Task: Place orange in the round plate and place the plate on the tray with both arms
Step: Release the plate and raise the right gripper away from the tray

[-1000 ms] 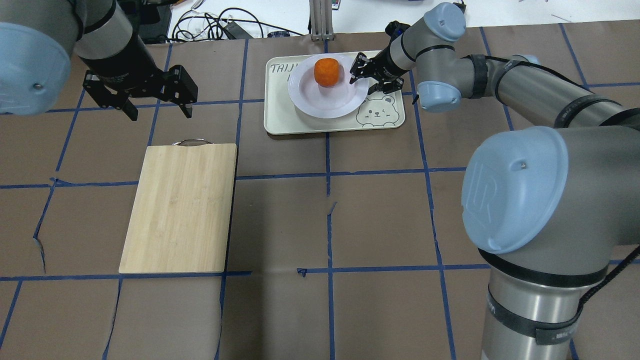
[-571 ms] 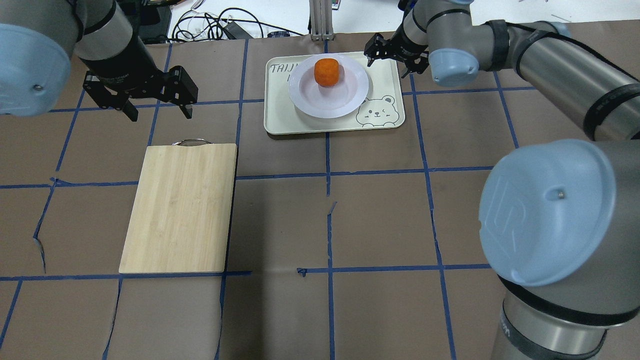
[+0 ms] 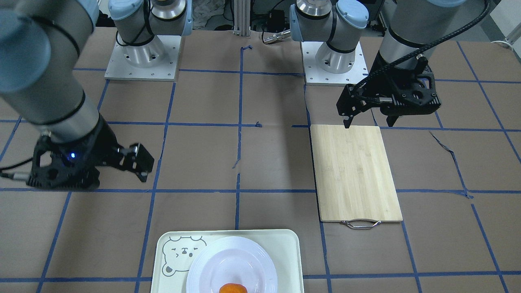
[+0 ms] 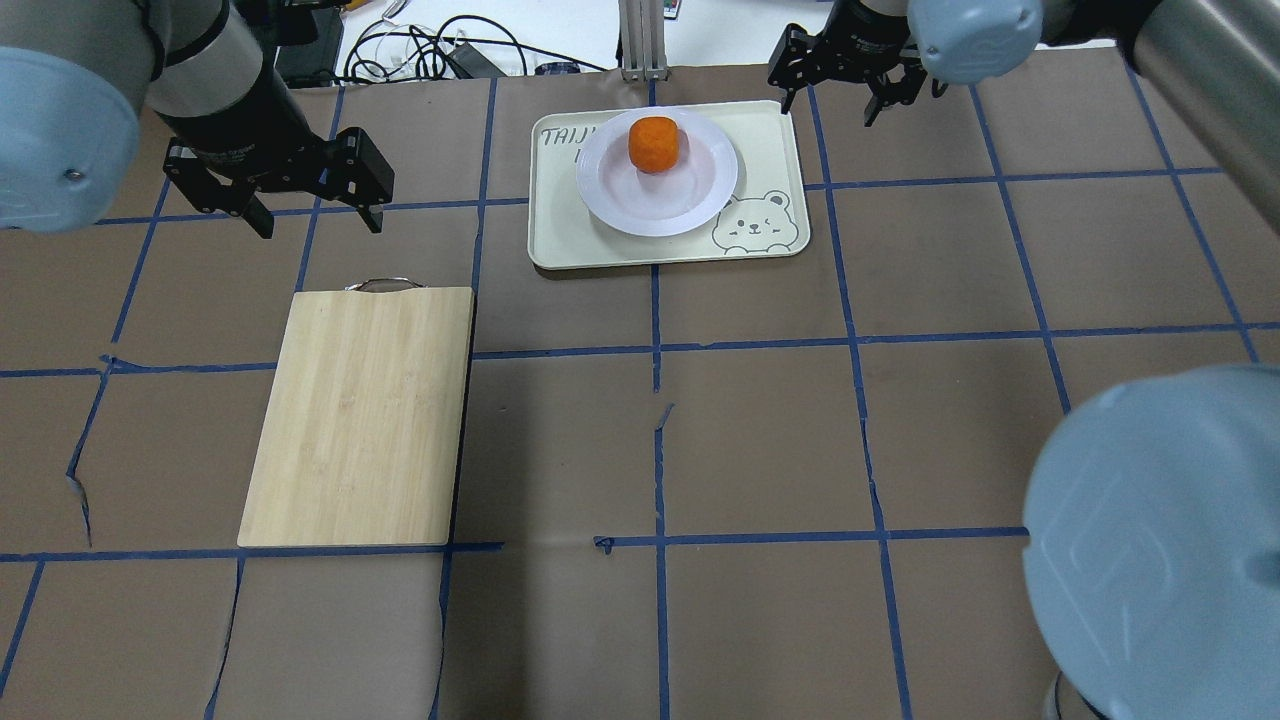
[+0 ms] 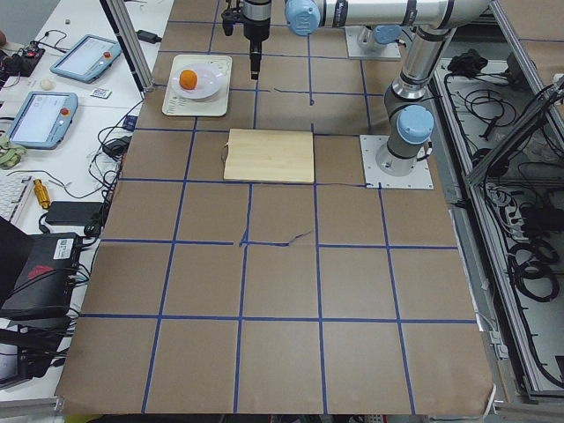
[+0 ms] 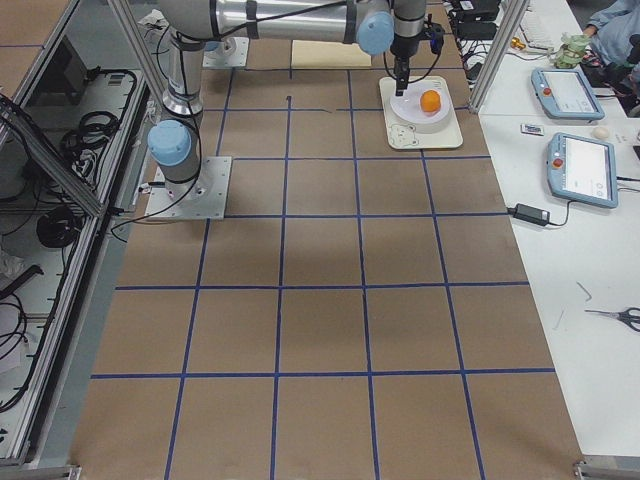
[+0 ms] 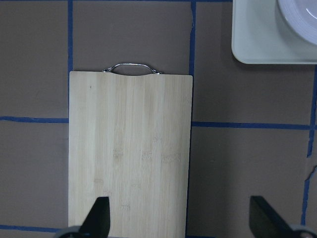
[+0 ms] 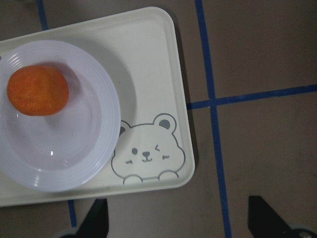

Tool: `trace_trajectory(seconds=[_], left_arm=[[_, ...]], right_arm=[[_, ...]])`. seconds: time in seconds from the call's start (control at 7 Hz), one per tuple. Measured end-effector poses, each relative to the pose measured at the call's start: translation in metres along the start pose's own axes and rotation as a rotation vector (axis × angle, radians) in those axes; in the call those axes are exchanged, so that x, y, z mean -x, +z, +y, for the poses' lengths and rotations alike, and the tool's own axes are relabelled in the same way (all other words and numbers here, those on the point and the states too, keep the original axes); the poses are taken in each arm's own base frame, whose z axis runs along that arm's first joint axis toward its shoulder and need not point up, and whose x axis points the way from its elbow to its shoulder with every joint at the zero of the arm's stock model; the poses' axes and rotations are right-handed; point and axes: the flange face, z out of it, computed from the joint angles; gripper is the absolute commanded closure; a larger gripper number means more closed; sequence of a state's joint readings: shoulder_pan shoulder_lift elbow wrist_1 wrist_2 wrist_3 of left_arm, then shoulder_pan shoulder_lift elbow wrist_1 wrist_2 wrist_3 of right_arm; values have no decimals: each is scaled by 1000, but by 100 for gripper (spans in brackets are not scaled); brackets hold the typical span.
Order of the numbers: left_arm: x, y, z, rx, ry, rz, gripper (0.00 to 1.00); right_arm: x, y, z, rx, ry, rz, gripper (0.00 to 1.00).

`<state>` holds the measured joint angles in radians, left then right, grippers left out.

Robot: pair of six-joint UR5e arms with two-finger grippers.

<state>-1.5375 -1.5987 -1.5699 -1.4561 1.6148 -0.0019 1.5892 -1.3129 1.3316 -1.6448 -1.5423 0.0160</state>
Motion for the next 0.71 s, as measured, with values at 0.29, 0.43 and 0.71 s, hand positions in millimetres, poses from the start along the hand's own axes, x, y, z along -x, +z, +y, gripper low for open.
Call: trace_trajectory(seconds=[0.29,0.43,0.71], left_arm=[[6,-7,1,-15,-17,1,0],[8,-9,2,-20,-19,1,0],[9,-10,3,-20,-18,1,0]], right_arm=[[-2,-8,70,-7,-64,11,0],[-4,-2,80,-41,-80,17,0],[-6,0,88,-33,-95,38,0]])
